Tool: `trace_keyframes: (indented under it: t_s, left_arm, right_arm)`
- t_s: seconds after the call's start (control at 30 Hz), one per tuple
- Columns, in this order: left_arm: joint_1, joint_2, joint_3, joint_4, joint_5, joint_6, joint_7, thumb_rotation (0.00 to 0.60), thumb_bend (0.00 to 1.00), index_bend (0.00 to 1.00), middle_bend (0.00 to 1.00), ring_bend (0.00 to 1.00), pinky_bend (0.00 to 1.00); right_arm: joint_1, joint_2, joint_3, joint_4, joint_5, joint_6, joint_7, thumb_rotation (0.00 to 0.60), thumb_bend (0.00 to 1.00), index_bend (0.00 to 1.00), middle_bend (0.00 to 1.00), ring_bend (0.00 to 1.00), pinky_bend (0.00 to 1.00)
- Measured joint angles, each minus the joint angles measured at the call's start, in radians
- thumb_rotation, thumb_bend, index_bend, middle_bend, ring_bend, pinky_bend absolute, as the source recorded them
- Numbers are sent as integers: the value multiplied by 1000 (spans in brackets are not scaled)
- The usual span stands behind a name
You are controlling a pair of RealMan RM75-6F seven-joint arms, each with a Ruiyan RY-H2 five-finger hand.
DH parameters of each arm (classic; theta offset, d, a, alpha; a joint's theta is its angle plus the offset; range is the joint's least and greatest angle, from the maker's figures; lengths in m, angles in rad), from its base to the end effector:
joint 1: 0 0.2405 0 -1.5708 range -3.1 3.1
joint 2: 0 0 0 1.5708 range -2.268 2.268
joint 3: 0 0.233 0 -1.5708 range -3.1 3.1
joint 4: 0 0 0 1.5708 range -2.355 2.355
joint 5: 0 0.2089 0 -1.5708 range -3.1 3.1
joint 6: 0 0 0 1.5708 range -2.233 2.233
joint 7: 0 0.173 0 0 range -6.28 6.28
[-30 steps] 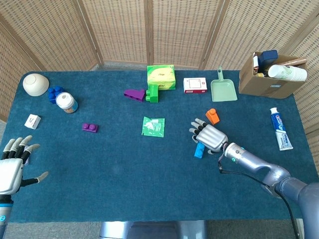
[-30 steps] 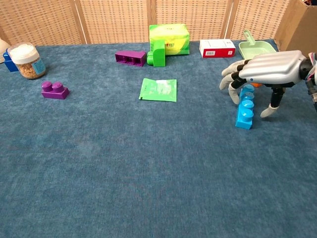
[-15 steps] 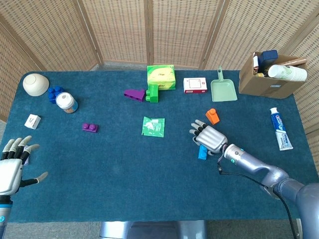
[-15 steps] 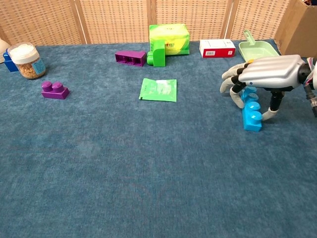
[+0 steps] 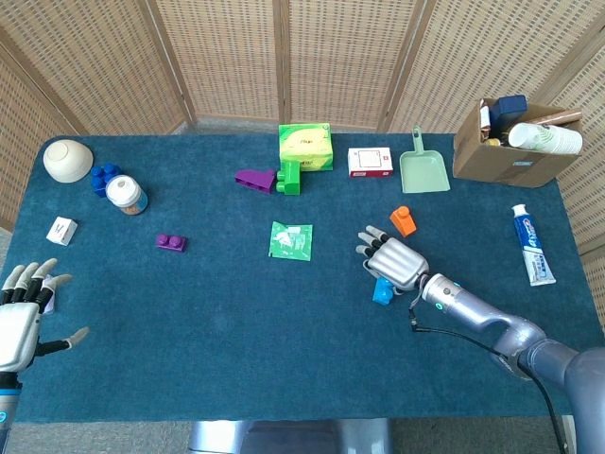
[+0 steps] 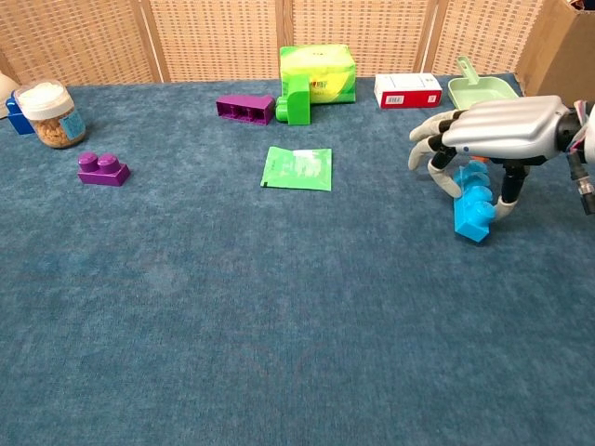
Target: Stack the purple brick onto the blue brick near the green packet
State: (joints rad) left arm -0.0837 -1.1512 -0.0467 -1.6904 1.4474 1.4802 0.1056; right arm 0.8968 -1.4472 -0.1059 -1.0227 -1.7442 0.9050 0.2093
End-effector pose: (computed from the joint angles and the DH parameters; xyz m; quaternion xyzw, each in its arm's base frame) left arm -0.2799 0.2054 0.1347 -0.5830 -0.4051 -0.3775 0.5946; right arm -0.1756 -0.3856 -0.0050 0.8906 -0.1724 0.2715 0.3215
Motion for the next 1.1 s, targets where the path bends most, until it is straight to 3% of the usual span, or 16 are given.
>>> trace_keyframes:
  t_s: [0.57, 1.1]
  left_arm:
    - [1, -4, -1, 21, 1, 0, -21, 505, 130, 216, 103, 0, 0]
    - [5, -7, -5, 44, 5, 9, -39, 505, 130, 216, 103, 0, 0]
  right_arm:
    - [-5, 69, 60, -252, 75, -25, -257, 600, 47, 627, 244, 24, 24]
    - [2, 74, 118, -412, 122, -47, -474, 600, 58, 625, 251, 39, 23]
